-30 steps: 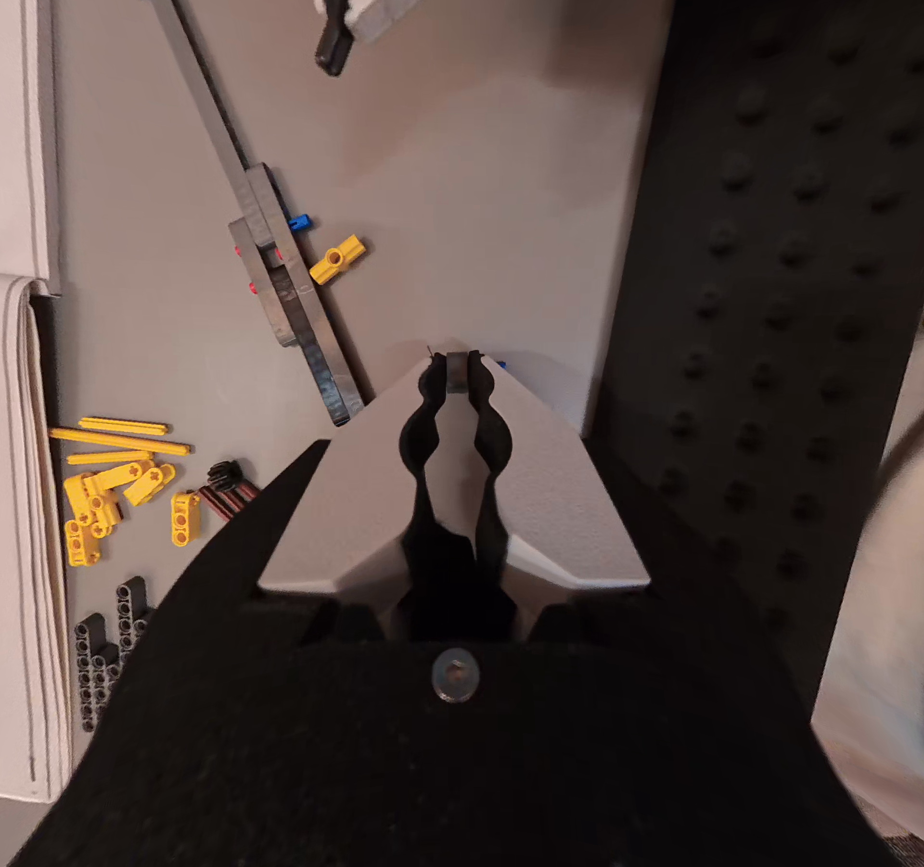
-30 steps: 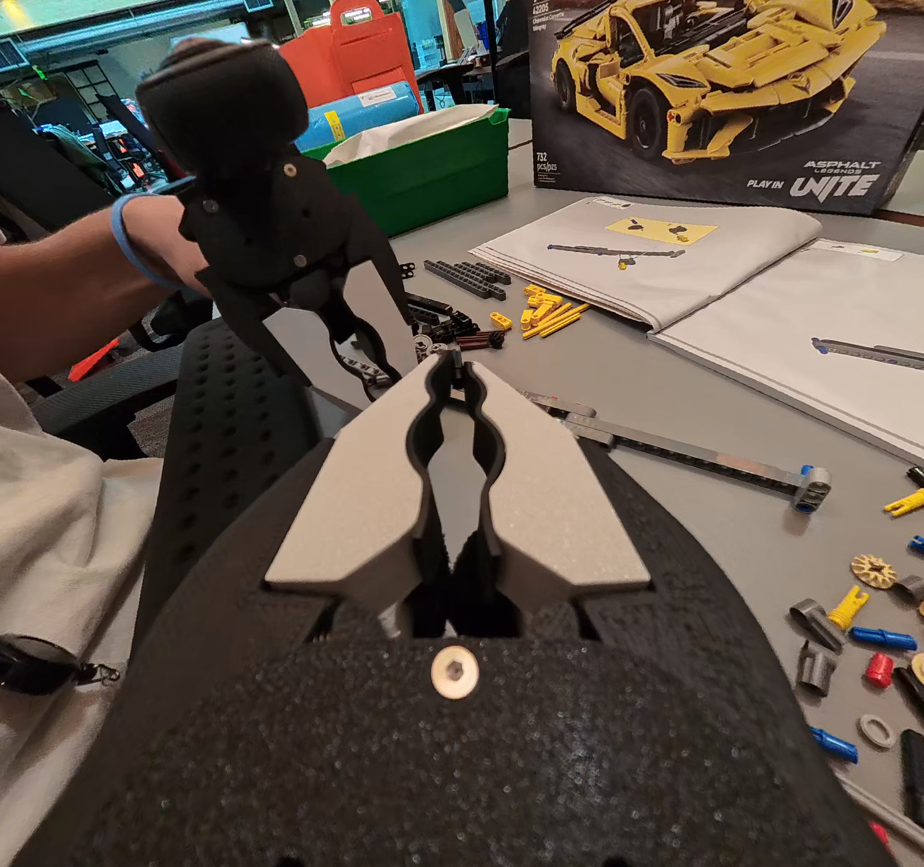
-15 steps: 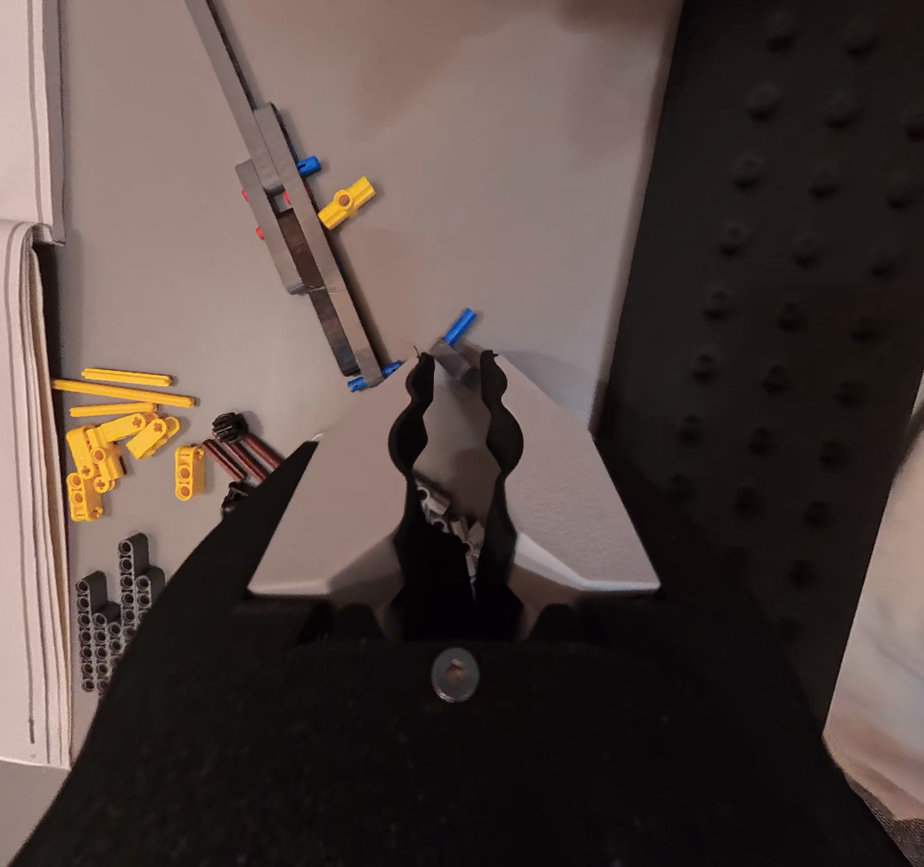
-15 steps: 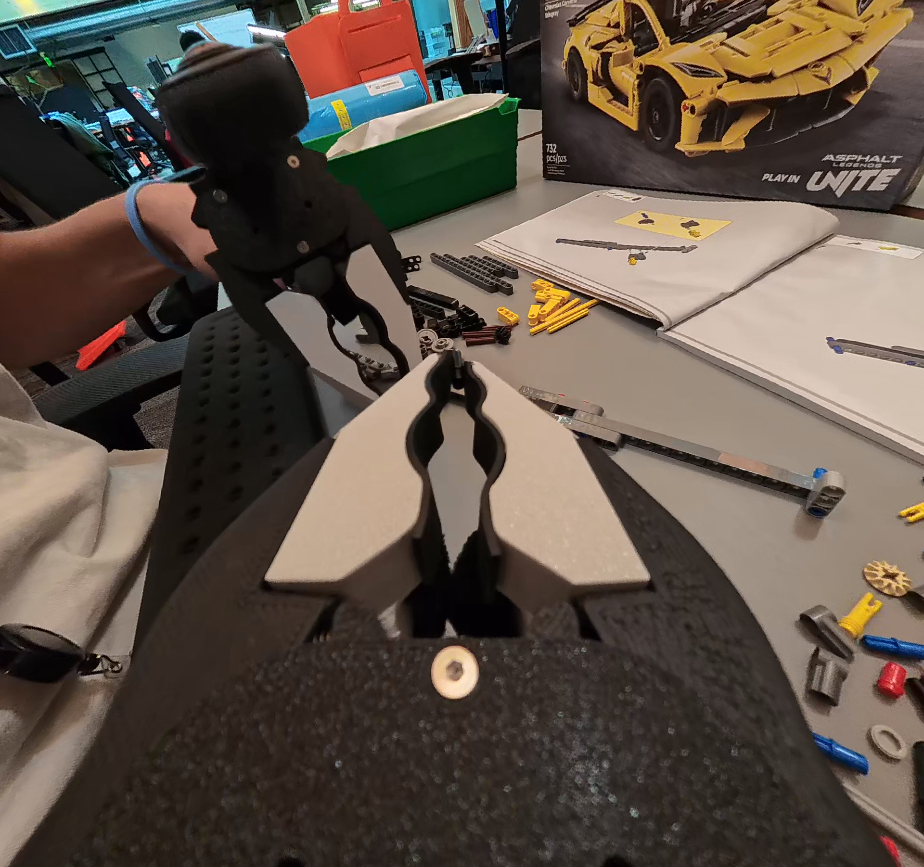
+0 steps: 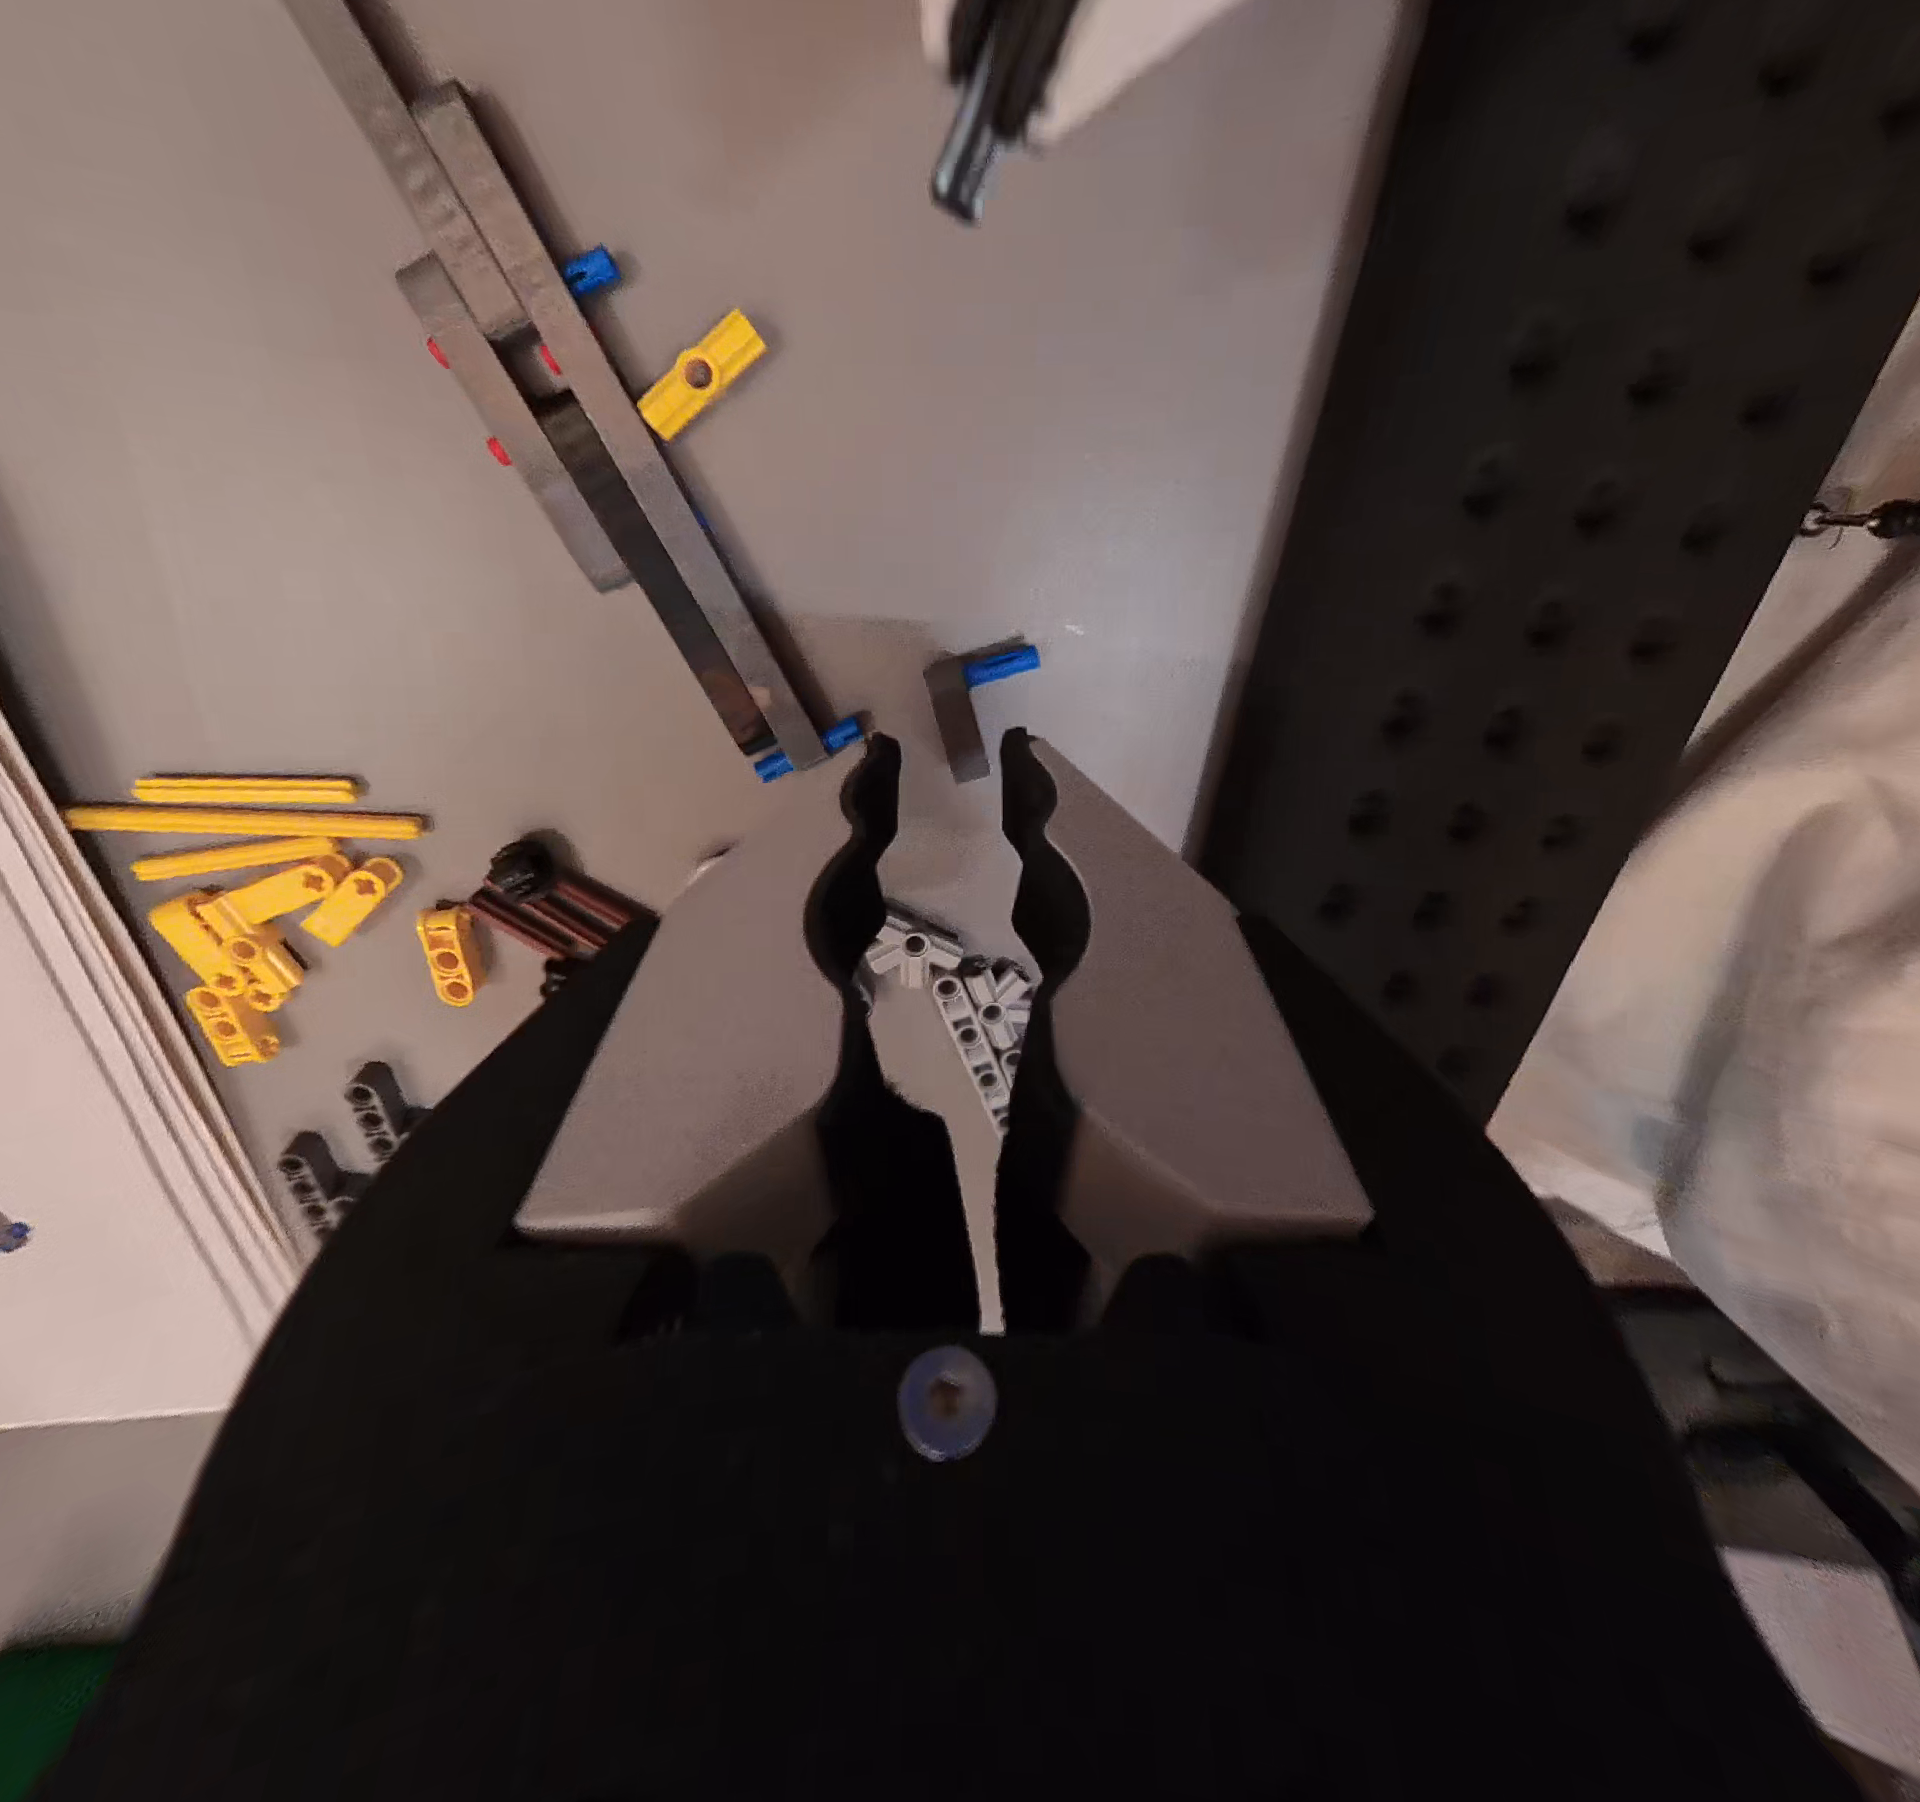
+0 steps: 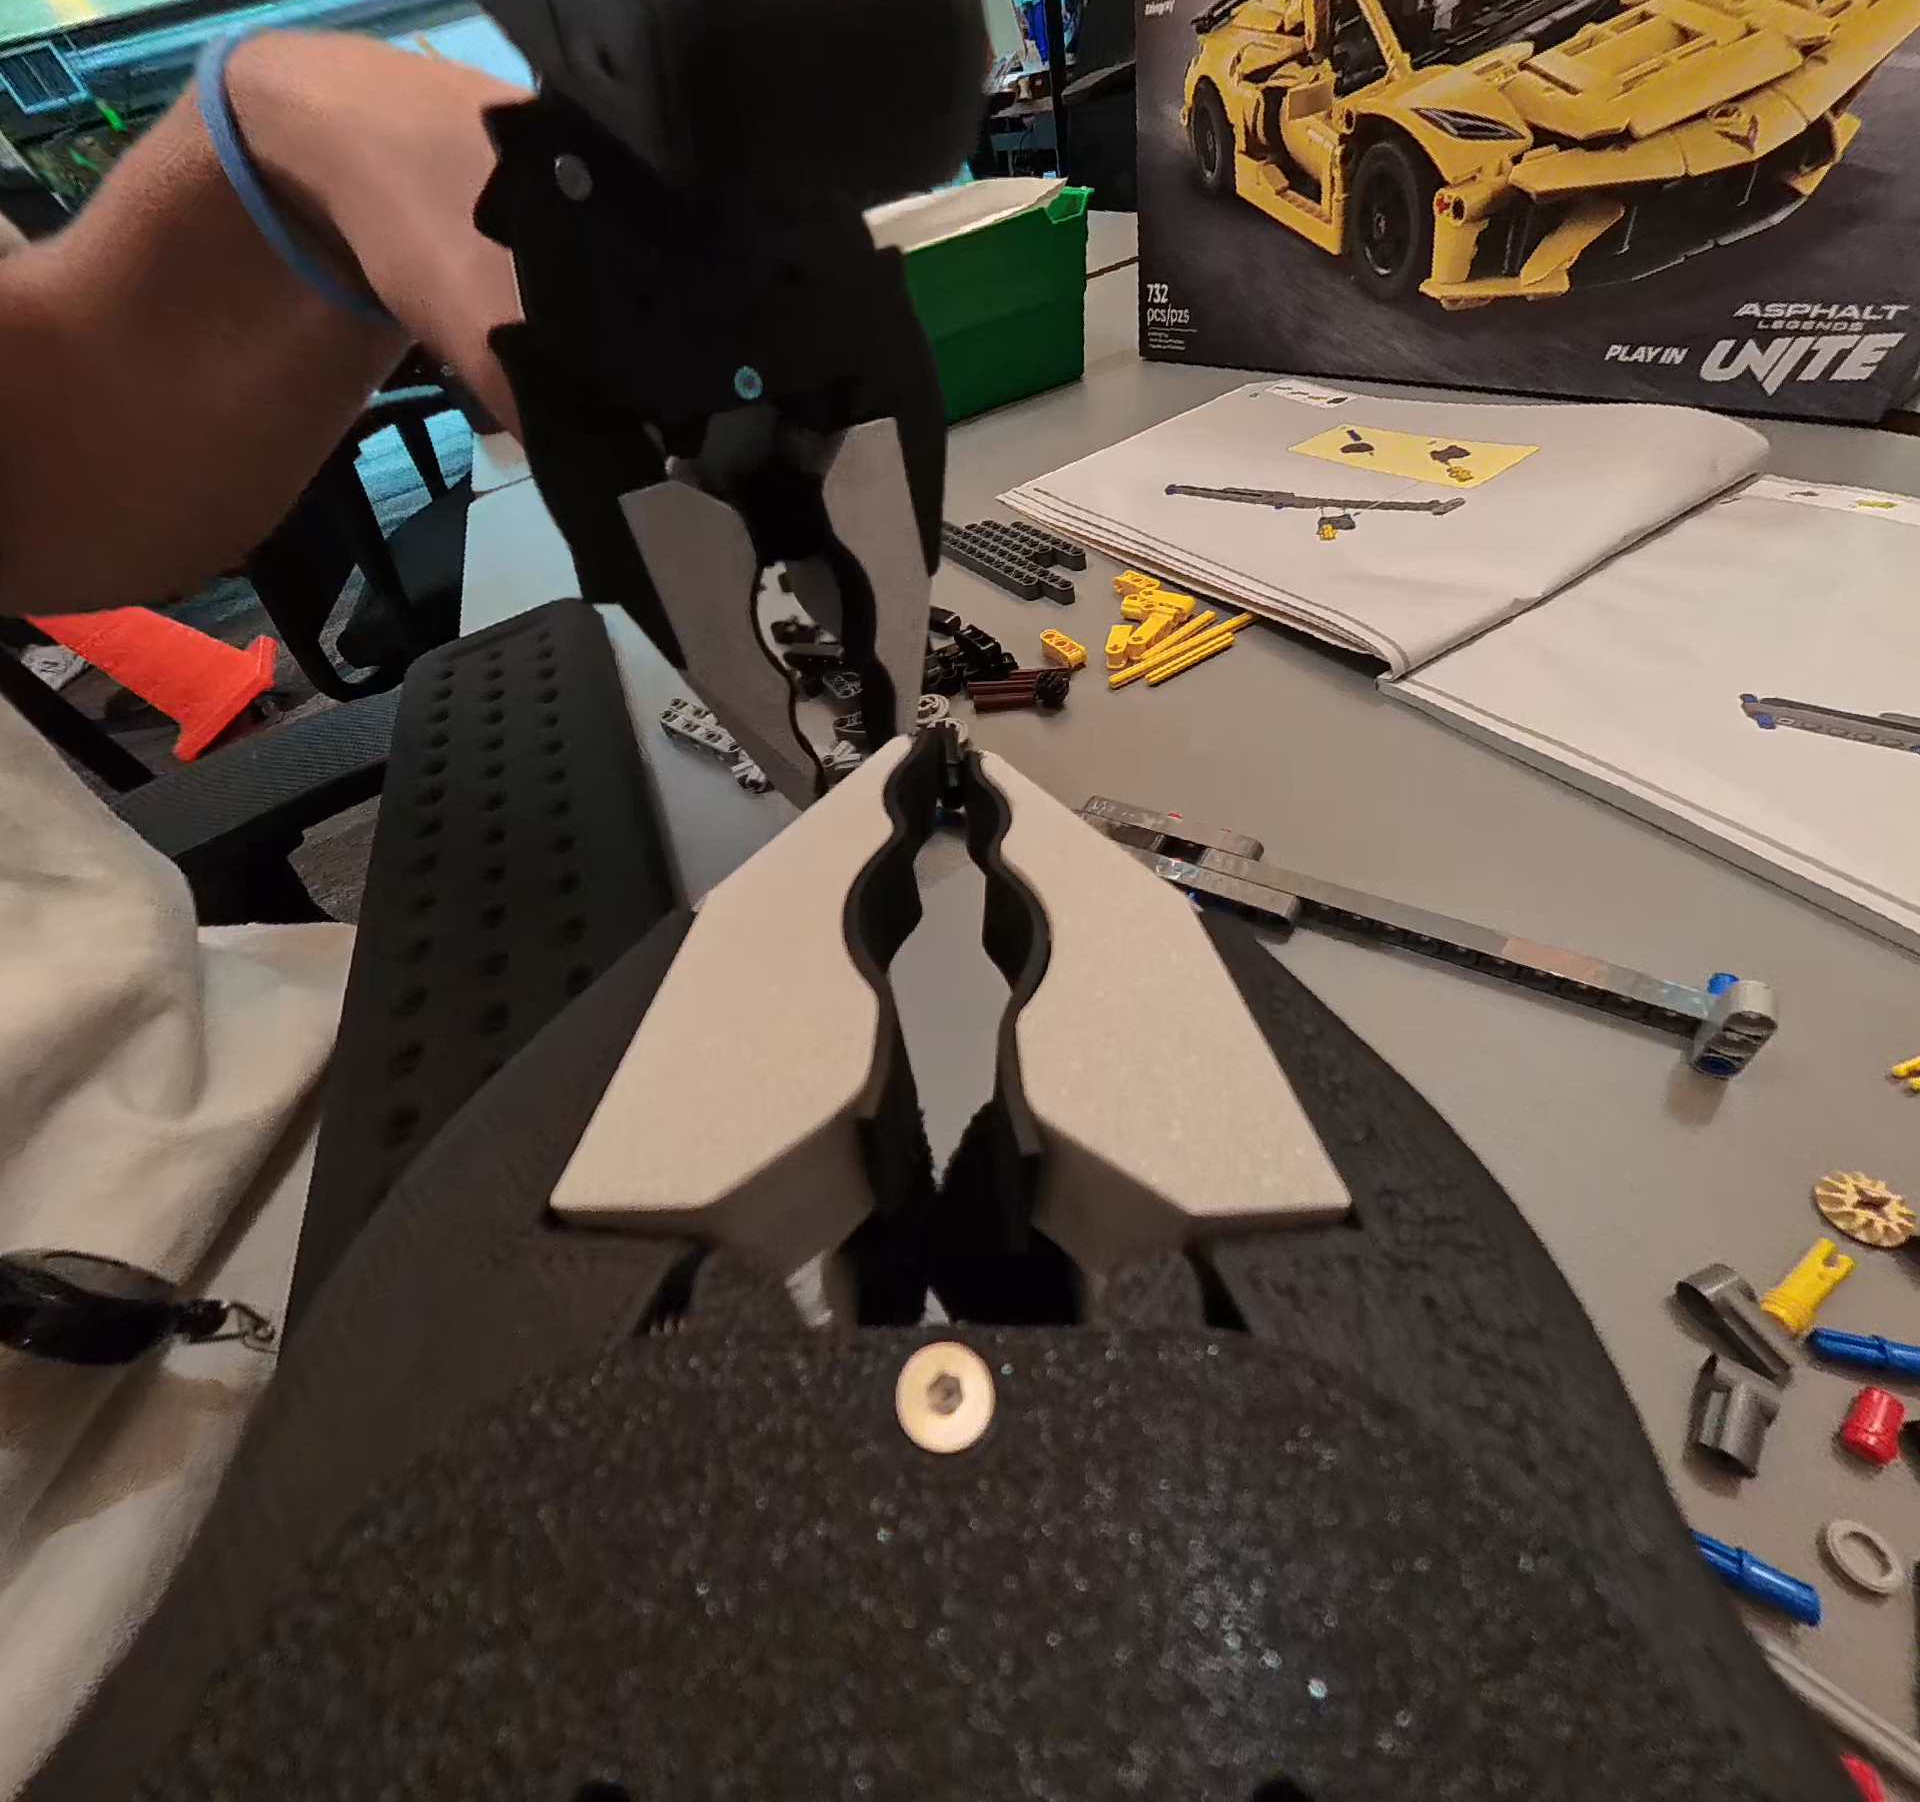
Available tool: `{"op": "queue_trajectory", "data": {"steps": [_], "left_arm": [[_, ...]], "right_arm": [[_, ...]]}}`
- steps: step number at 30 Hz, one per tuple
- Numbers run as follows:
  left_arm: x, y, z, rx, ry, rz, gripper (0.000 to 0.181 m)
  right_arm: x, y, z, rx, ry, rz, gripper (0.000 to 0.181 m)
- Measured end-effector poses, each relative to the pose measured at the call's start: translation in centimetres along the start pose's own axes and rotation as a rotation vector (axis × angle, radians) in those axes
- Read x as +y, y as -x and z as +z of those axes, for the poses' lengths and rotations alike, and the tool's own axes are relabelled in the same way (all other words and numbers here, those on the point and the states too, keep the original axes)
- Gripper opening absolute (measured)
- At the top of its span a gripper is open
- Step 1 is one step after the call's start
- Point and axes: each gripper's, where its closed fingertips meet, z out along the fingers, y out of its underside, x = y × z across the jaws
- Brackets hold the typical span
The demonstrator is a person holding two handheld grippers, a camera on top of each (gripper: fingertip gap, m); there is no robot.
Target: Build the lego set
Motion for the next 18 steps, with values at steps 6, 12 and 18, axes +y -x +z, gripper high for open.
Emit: {"op": "queue_trajectory", "data": {"steps": [6, 12, 18], "left_arm": [[0.0, -0.4, 0.7, 0.06, 0.198, -0.032, 0.022], [0.4, 0.3, 1.3, 0.005, 0.252, -0.048, 0.022], [0.4, 0.2, 2.0, 0.011, 0.278, -0.062, 0.022]], "right_arm": [[-0.3, -0.2, -0.4, 0.007, -0.025, 0.004, 0.004], [-0.9, -0.2, -1.0, 0.003, -0.06, 0.012, 0.004], [-0.8, 0.1, -1.0, -0.008, -0.06, 0.002, 0.004]]}}
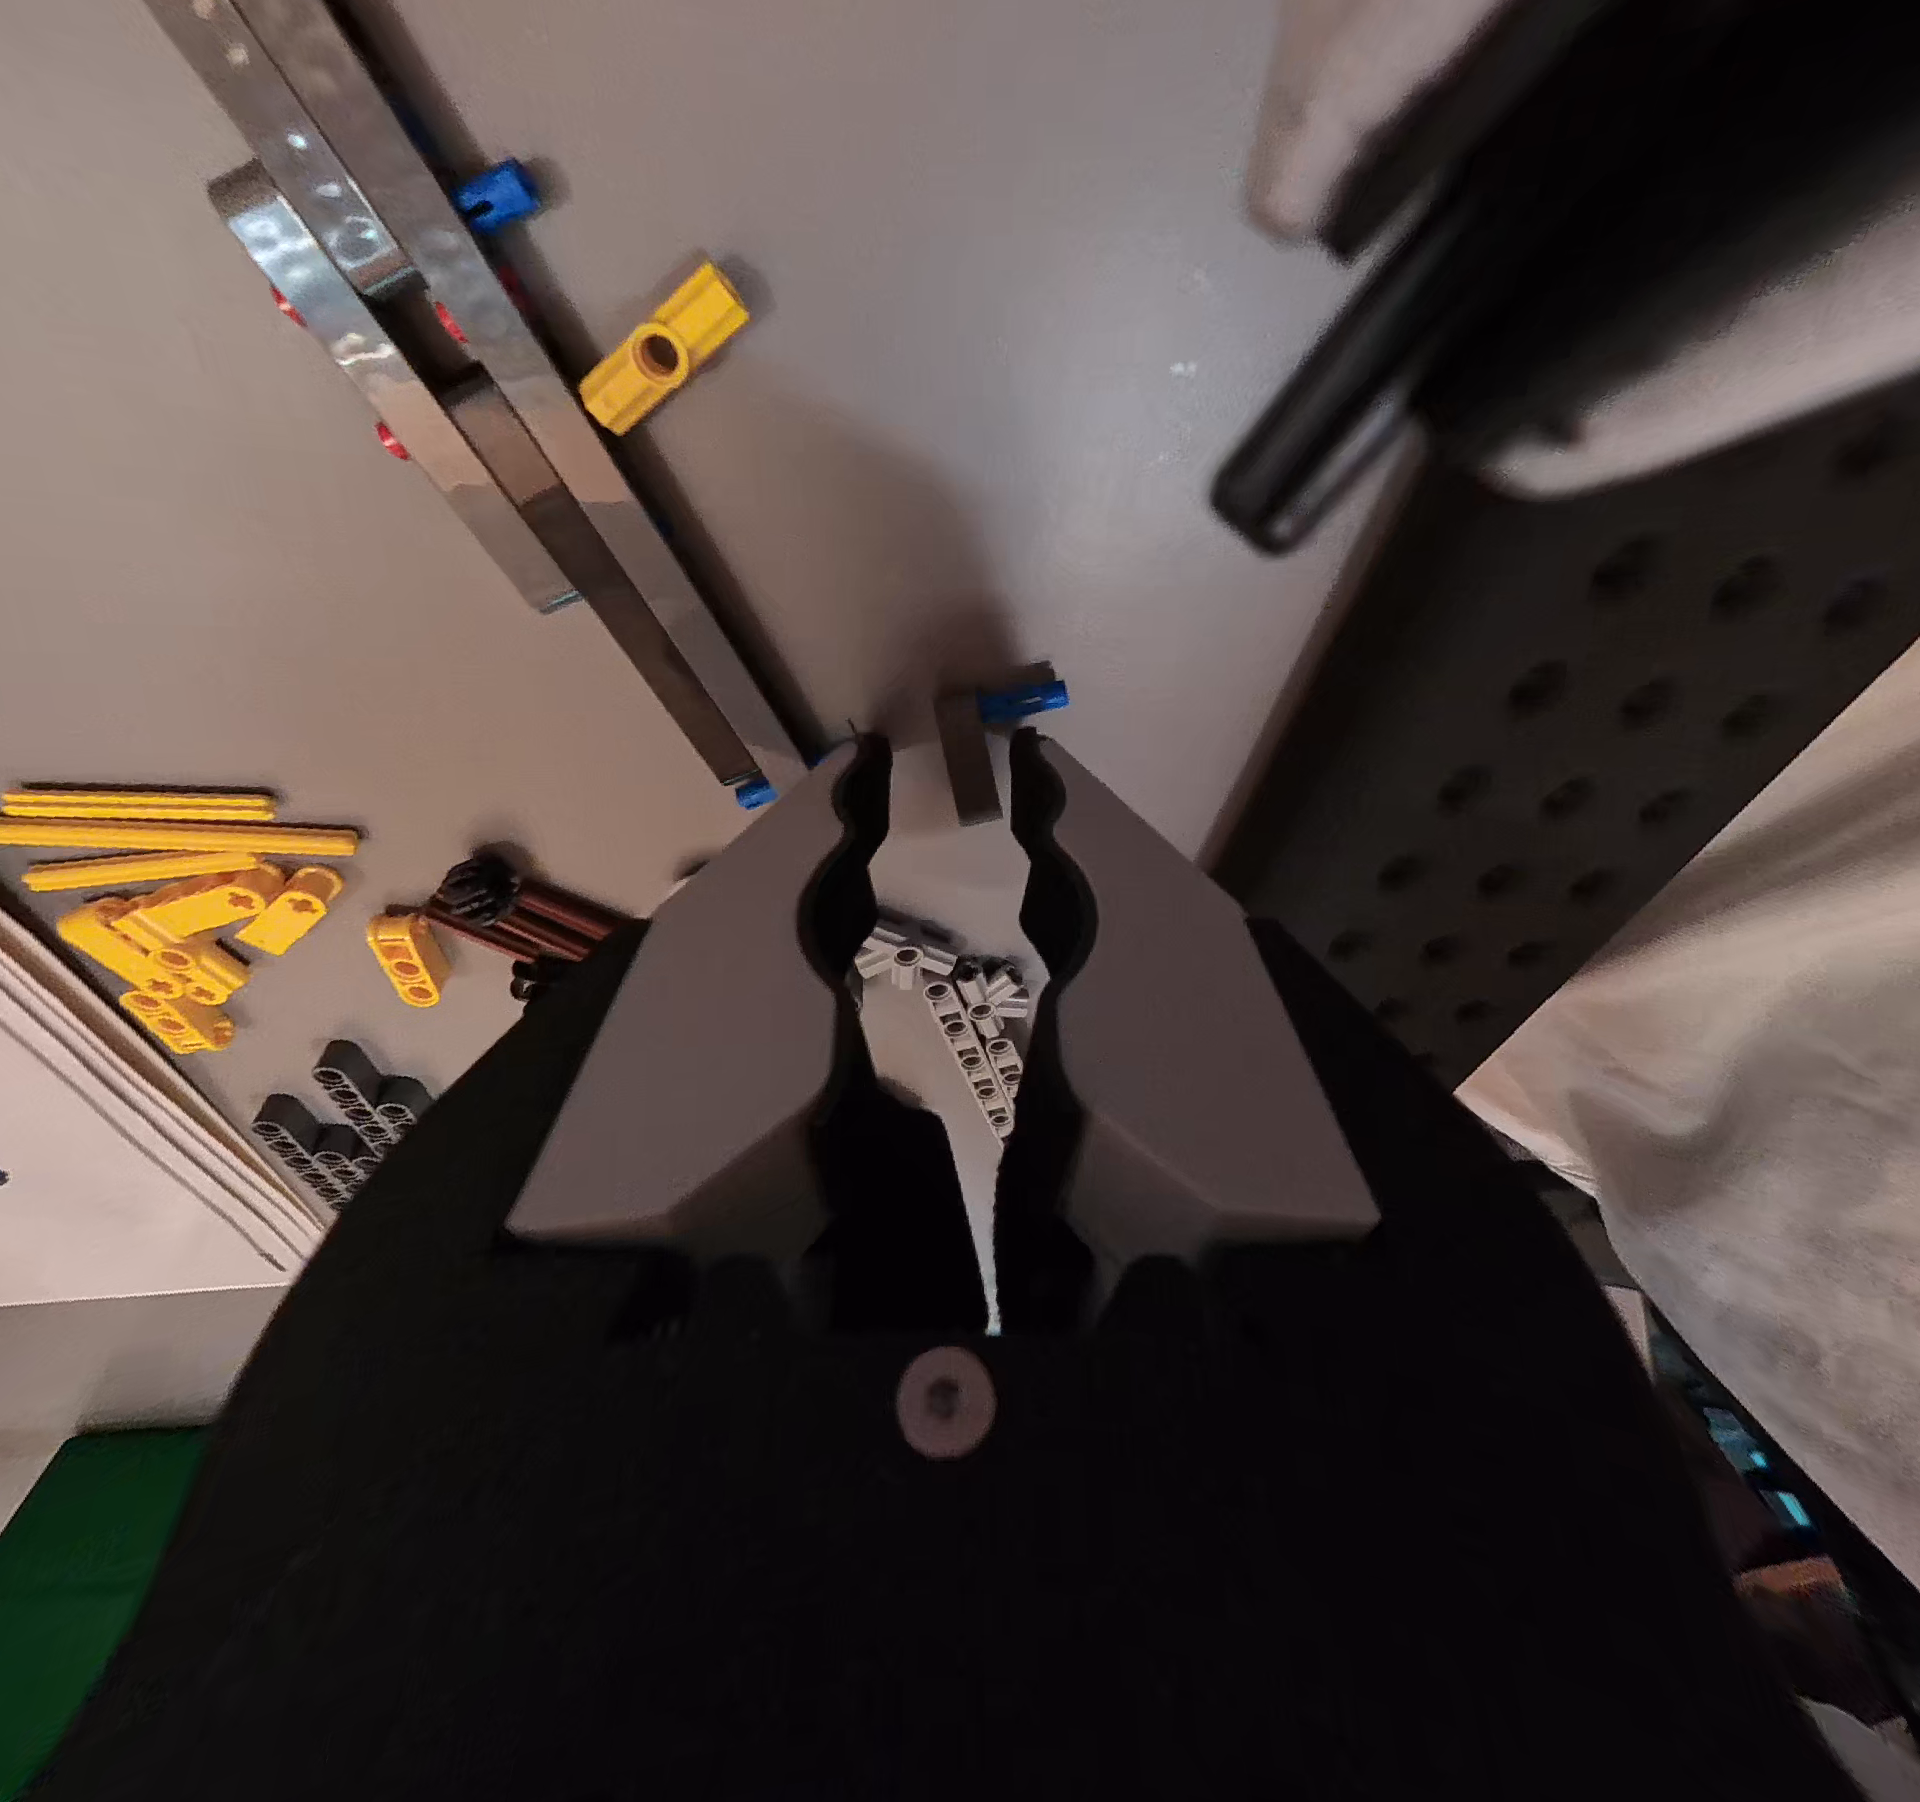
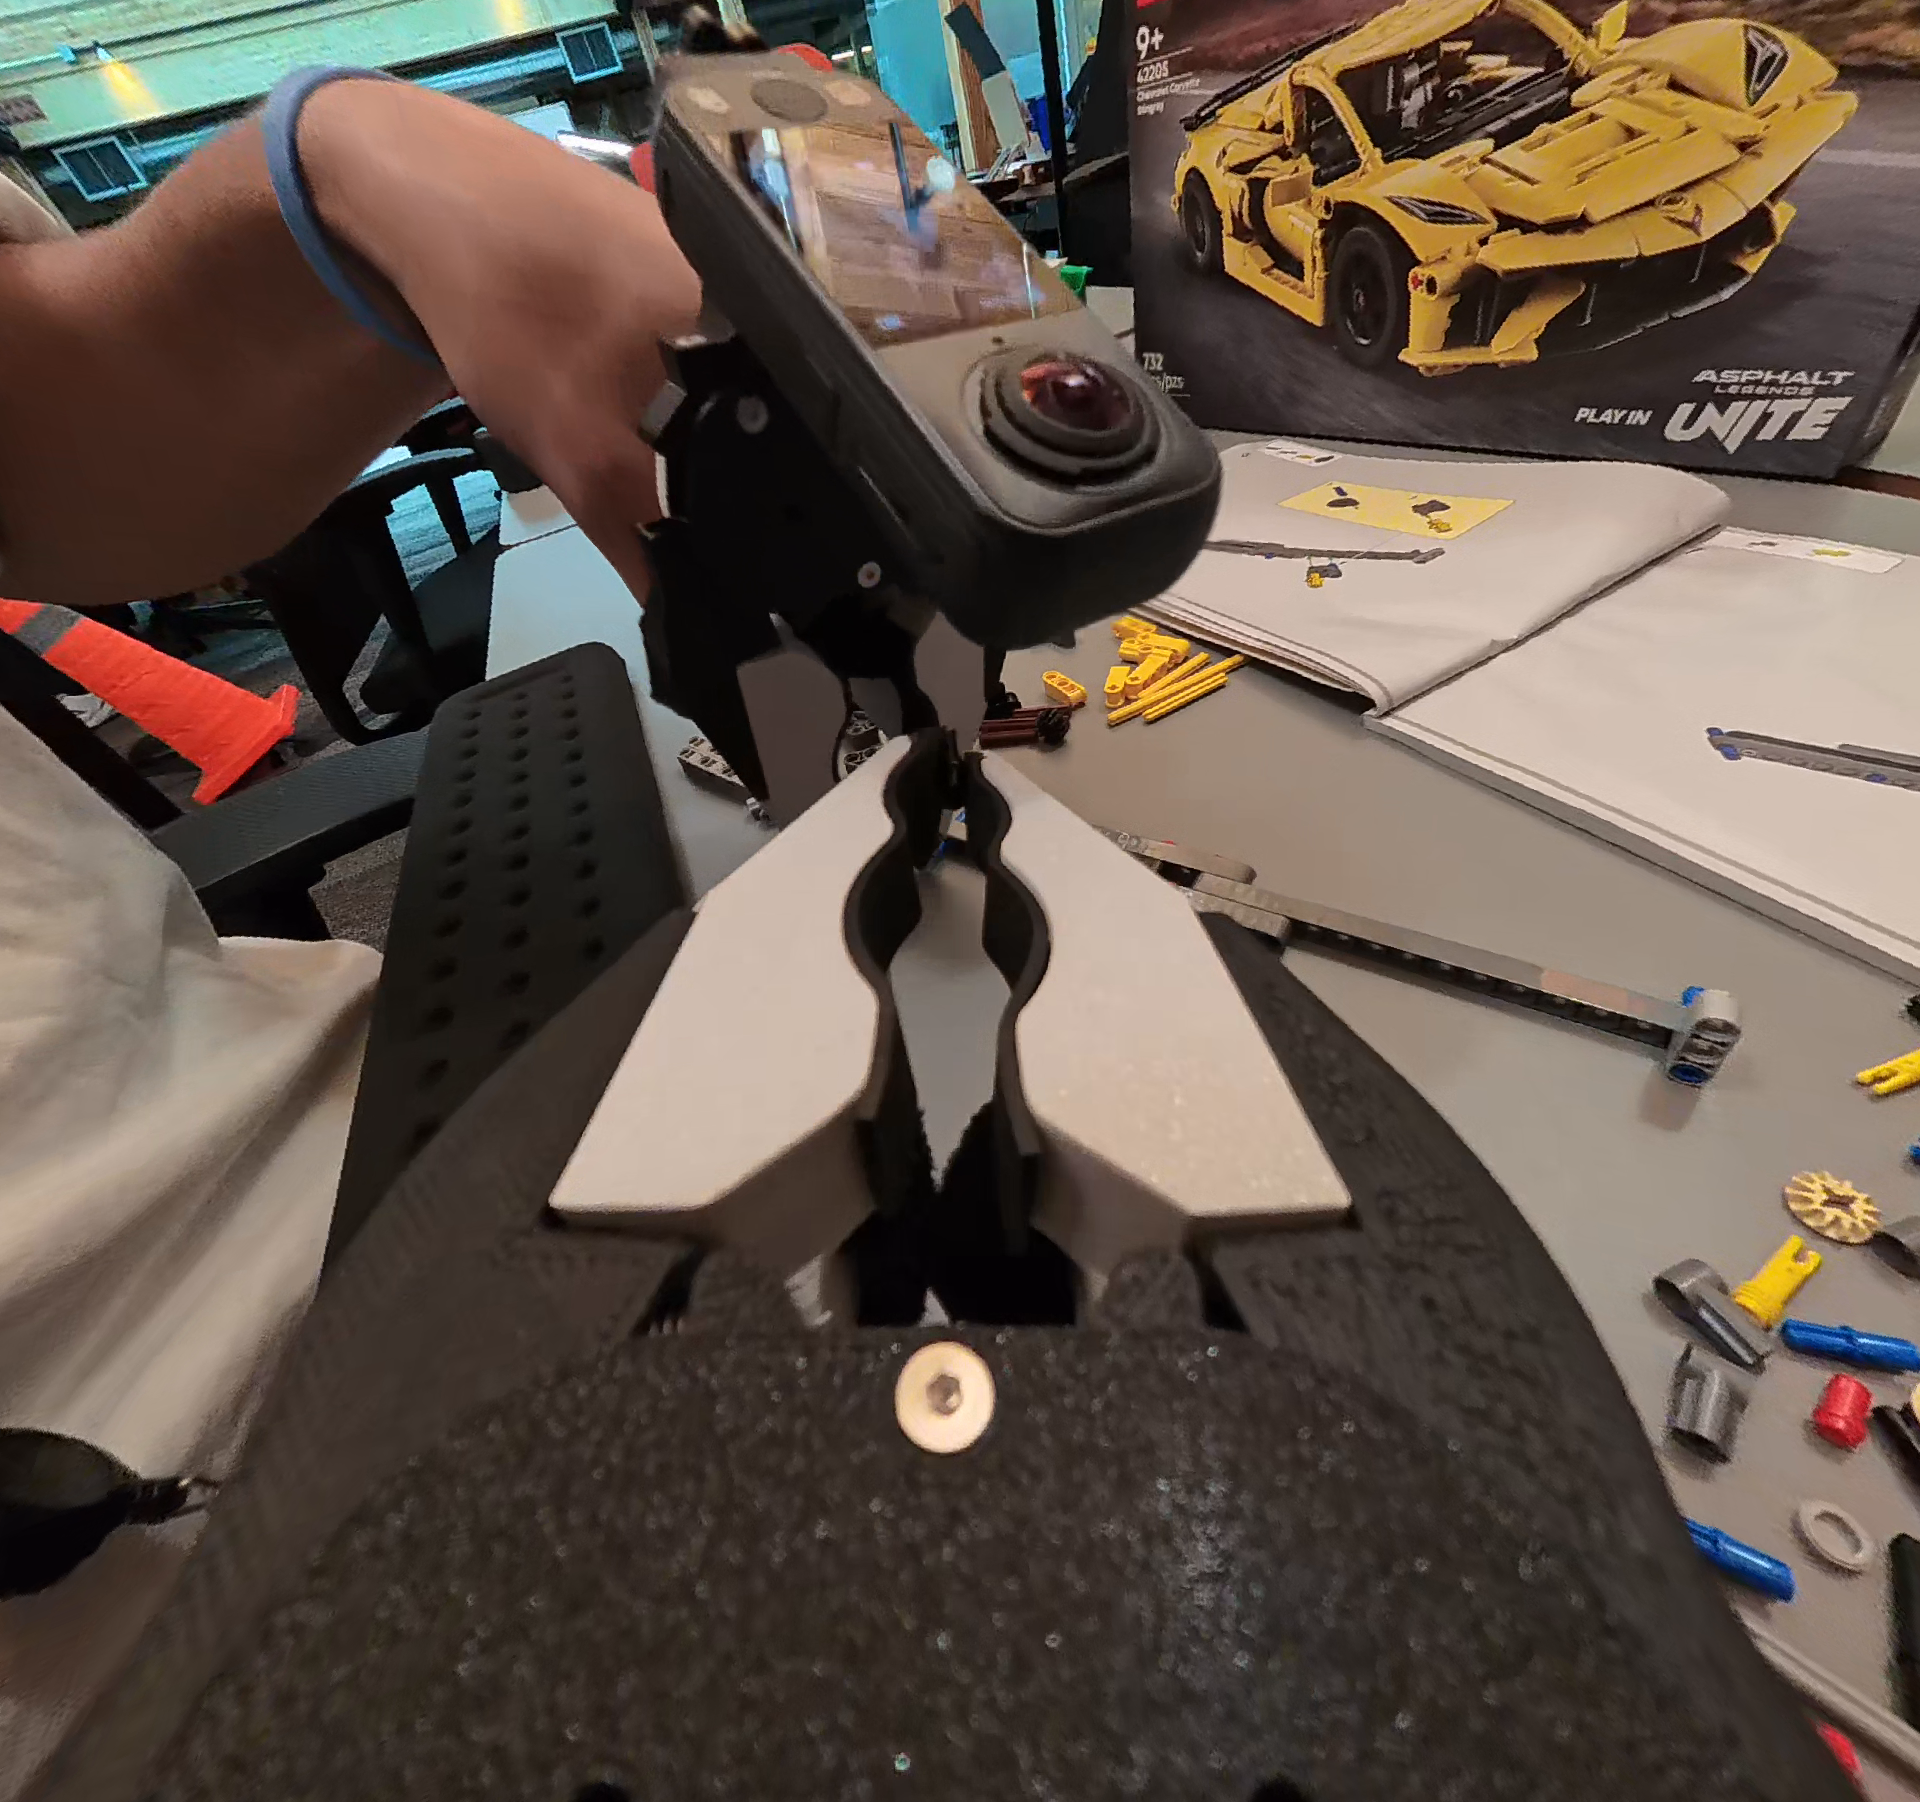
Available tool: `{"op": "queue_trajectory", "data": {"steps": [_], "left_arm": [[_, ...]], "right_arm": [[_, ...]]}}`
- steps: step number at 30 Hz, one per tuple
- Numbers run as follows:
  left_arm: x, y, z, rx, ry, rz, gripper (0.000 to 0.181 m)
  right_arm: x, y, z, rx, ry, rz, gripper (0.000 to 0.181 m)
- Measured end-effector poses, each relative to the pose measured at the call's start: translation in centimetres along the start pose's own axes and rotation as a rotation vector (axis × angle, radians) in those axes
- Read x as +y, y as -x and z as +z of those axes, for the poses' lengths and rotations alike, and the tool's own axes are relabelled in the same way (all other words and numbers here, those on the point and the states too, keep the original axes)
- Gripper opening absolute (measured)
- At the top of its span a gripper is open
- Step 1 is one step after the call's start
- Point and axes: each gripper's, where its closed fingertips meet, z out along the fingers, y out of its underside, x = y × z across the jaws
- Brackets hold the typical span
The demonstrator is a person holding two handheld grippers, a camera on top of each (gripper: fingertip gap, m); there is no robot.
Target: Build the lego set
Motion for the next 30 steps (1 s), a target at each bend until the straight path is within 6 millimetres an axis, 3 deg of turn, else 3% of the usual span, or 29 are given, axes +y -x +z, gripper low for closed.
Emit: {"op": "queue_trajectory", "data": {"steps": [7, 10, 12, 15, 17, 19, 24, 30], "left_arm": [[-0.3, 0.4, 0.2, 0.008, -0.008, -0.005, 0.007], [-1.6, 0.4, -0.9, 0.03, -0.135, -0.021, 0.007], [-3.6, 1.1, -2.9, 0.063, -0.352, -0.108, 0.007], [-6.7, 3.5, -7.1, 0.25, -0.811, -0.415, 0.007], [-7.8, 4.6, -9.8, 0.409, -1.103, -0.558, 0.007], [-8.2, 5.2, -10.9, 0.53, -1.295, -0.658, 0.007], [-9.3, 4.3, -10.8, 0.582, -1.468, -0.691, 0.007], [-10.0, 3.8, -9.5, 0.471, -1.46, -0.654, 0.007]], "right_arm": [[0.0, 0.1, 0.0, -0.002, 0.004, -0.006, 0.004], [-0.3, -0.2, -0.3, 0.021, -0.017, -0.007, 0.004], [-1.2, -0.9, -1.0, 0.068, -0.064, -0.004, 0.004], [-1.8, -2.5, -2.1, 0.177, -0.103, 0.0, 0.004], [-1.4, -3.2, -2.0, 0.242, -0.072, -0.021, 0.004], [-0.8, -3.6, -1.4, 0.317, -0.004, -0.093, 0.004], [-0.4, -3.8, 0.0, 0.477, 0.1, -0.259, 0.004], [0.6, -4.5, 1.0, 0.554, 0.197, -0.285, 0.004]]}}
